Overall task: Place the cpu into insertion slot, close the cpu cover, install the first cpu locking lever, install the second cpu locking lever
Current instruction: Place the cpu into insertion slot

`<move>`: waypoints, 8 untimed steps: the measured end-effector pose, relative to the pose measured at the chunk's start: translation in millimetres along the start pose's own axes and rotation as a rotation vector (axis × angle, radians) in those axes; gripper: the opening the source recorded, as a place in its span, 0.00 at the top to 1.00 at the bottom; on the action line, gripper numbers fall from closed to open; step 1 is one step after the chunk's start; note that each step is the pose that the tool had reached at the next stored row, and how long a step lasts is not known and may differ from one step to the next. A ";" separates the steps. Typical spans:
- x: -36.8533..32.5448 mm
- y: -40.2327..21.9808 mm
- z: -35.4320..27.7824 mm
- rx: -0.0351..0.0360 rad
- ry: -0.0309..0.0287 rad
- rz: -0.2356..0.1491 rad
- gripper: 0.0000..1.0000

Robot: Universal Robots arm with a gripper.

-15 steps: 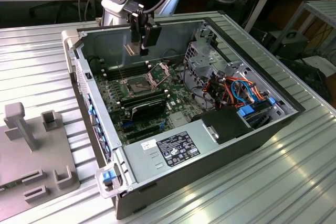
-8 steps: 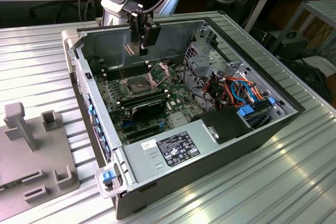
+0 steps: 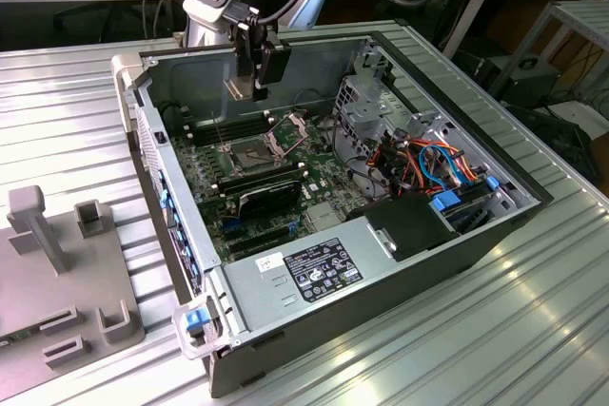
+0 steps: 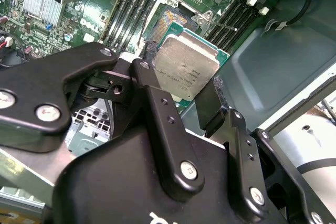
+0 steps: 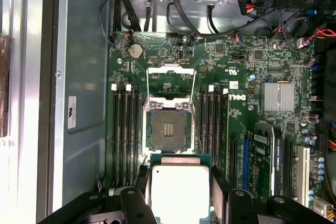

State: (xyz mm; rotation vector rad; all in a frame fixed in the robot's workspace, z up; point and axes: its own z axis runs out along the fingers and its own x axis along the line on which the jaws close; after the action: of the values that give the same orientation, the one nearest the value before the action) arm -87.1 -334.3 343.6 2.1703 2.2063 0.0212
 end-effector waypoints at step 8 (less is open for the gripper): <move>6.7 5.8 7.4 0.0016 -0.0001 0.000 0.45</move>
State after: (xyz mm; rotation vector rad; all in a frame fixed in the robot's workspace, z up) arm -81.1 -327.7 336.3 2.1713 2.2068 0.0194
